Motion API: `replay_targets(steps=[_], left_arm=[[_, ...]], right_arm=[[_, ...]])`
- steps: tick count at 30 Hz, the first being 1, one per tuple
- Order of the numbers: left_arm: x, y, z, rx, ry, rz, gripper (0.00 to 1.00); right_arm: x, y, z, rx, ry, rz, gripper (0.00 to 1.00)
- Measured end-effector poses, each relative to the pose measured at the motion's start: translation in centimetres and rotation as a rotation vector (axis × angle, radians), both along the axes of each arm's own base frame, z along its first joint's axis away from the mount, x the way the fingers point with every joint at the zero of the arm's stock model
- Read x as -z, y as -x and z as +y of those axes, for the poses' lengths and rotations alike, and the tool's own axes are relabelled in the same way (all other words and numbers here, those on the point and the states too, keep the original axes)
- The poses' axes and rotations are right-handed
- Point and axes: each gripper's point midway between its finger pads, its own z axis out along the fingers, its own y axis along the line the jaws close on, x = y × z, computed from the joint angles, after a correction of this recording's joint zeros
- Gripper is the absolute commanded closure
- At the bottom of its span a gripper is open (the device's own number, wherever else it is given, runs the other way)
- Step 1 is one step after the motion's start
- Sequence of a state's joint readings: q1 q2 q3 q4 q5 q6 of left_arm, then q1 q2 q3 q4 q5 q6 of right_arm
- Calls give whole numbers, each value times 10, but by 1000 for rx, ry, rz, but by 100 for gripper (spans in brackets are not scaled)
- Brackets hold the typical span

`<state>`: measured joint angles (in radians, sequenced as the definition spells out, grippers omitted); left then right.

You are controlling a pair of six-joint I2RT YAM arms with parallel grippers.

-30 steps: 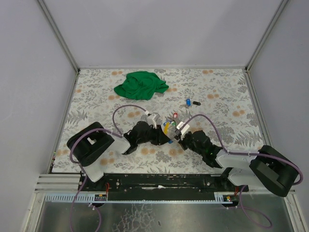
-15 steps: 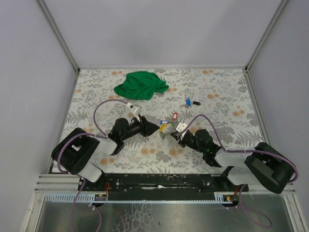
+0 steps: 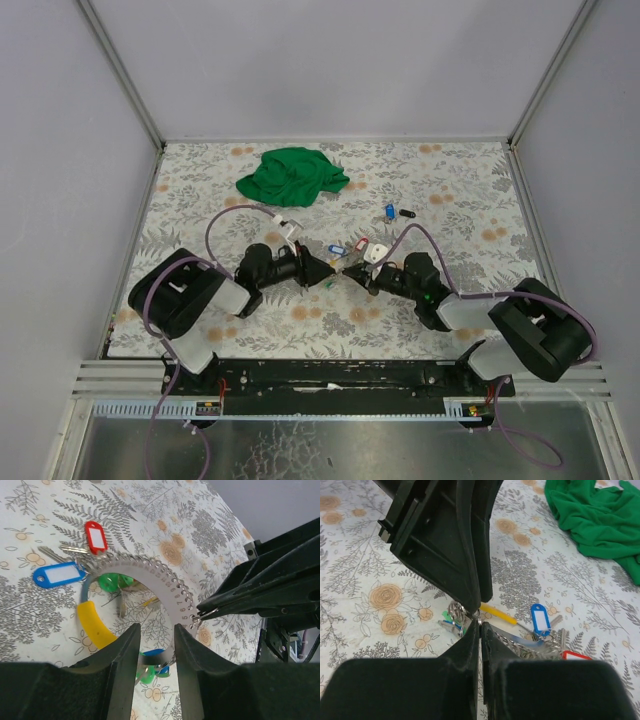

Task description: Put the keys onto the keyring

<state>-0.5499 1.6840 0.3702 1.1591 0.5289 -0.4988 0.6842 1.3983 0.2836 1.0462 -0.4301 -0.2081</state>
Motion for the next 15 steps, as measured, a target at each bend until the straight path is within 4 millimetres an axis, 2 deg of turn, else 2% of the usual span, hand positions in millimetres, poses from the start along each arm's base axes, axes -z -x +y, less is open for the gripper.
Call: replay_targets(steps=[5,8,15], left_arm=[[0,11,-7,19,27,0,67],[-1,24,-13,47,46,0,67],[-4,30,-6,44,51,-31,63]], right_arm=[[4,0,3,-51,-4,27,100],[4,-3,7,-78,-12,31,100],[1,-1,10,-130,-46,30,100]])
